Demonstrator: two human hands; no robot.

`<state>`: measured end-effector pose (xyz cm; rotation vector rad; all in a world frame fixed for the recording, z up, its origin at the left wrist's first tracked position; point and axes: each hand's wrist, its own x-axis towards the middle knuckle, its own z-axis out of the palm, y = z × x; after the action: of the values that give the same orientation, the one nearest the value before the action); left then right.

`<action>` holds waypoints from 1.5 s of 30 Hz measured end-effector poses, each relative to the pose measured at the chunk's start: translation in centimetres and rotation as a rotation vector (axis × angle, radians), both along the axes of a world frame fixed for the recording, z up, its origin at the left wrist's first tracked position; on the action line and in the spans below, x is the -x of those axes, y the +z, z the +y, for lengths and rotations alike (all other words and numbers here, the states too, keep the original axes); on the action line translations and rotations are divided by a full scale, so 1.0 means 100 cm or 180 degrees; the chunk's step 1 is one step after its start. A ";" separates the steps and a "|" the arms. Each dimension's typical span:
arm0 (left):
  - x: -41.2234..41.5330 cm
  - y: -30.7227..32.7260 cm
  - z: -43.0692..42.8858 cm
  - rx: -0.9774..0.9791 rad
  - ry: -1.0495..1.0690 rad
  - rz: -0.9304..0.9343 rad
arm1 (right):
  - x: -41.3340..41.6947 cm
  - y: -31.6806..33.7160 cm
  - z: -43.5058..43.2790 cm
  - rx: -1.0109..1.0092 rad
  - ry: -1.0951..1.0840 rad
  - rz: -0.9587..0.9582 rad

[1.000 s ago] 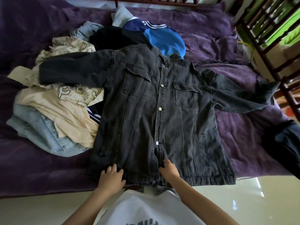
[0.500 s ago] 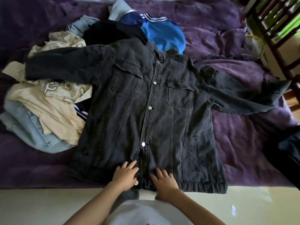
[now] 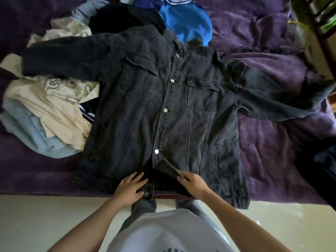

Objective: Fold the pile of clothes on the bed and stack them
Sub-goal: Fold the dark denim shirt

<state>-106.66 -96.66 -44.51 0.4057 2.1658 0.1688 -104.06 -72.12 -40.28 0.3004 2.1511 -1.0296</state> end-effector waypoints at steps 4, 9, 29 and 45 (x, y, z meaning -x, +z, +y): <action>0.016 0.013 0.014 -0.0869 0.1849 -0.0377 | -0.022 -0.005 -0.037 -0.0386 0.2414 -0.0238; 0.032 0.004 0.030 -0.0312 0.2051 -0.0567 | 0.002 0.003 -0.033 0.0177 0.1229 -0.0471; 0.155 0.059 0.235 -0.0637 0.2380 0.0654 | 0.127 -0.003 0.341 -0.0036 -0.3360 -0.0144; 0.193 0.068 0.291 -0.0936 0.2491 0.0395 | 0.187 0.048 0.395 0.1830 -0.5612 0.1627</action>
<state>-125.97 -67.59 -37.76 -0.3031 2.3224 0.9200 -122.72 -32.63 -35.50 1.9493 1.3926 -2.7426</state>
